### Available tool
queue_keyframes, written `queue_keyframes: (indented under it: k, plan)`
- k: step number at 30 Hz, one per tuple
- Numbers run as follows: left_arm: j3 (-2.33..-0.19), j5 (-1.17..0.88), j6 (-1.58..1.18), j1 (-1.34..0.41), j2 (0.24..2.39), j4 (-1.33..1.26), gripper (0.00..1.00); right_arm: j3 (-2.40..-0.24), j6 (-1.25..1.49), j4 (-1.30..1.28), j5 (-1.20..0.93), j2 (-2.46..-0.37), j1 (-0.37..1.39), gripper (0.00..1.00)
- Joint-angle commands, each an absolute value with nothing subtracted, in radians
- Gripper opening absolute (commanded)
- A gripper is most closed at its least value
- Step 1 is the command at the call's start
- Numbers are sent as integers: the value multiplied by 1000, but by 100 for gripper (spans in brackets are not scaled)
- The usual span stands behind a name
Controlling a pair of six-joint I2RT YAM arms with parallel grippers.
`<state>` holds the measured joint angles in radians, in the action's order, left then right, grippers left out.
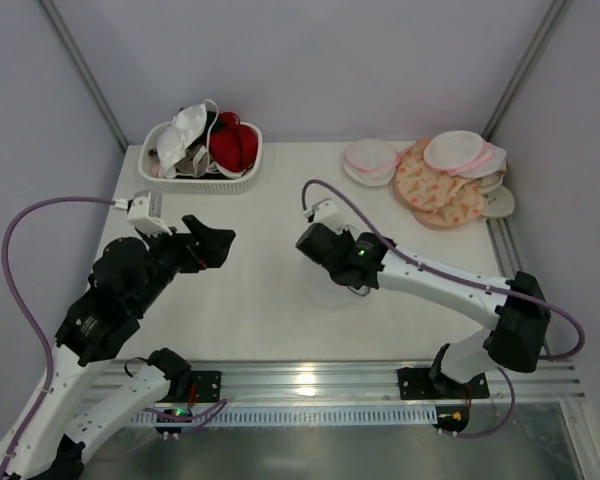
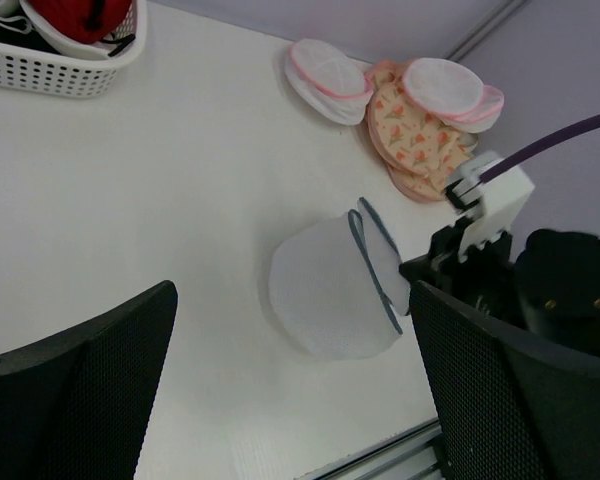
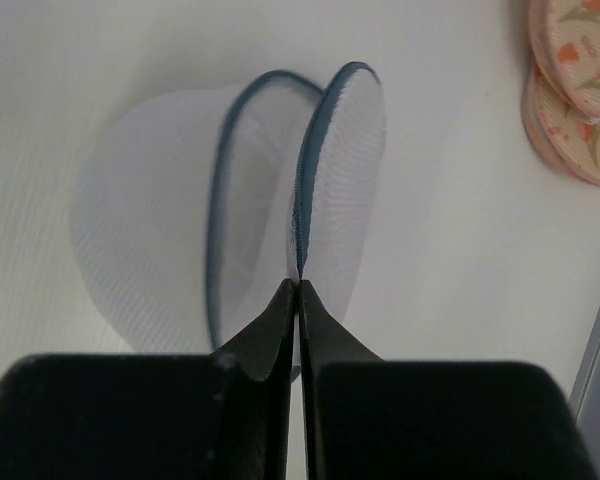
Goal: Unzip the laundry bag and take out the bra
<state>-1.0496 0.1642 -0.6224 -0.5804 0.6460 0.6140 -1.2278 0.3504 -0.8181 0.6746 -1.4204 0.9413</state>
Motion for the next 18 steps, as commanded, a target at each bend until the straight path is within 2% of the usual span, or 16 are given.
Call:
queue_keyframes:
  k: [1,5,6,7,9,10,11,14,18]
  plan:
    - [-1058,181,-624,-583,623,637,99,-1284,327,-864,729,-1526,1066,4]
    - [-1061,183,-623,-583,617,646,100,-1293,331,-758,620,-1609,1186,4]
    - [-1060,183,-626,-583,615,644,99,-1289,331,-730,586,-1614,1215,9]
    - [-1060,183,-626,-583,618,644,99,-1279,327,-704,510,-1614,1223,44]
    - [-1060,179,-627,-583,615,646,100,-1234,339,-623,463,-1573,1226,63]
    - [-1061,181,-629,-583,612,649,99,-1215,356,-600,459,-1545,1226,77]
    - [-1062,178,-630,-581,612,649,99,-1178,360,-568,471,-1490,1226,98]
    - [-1058,176,-635,-581,606,647,100,-1158,376,-581,527,-1433,1224,99]
    - [-1052,167,-643,-583,606,643,99,-1204,442,-682,606,-1460,1213,99]
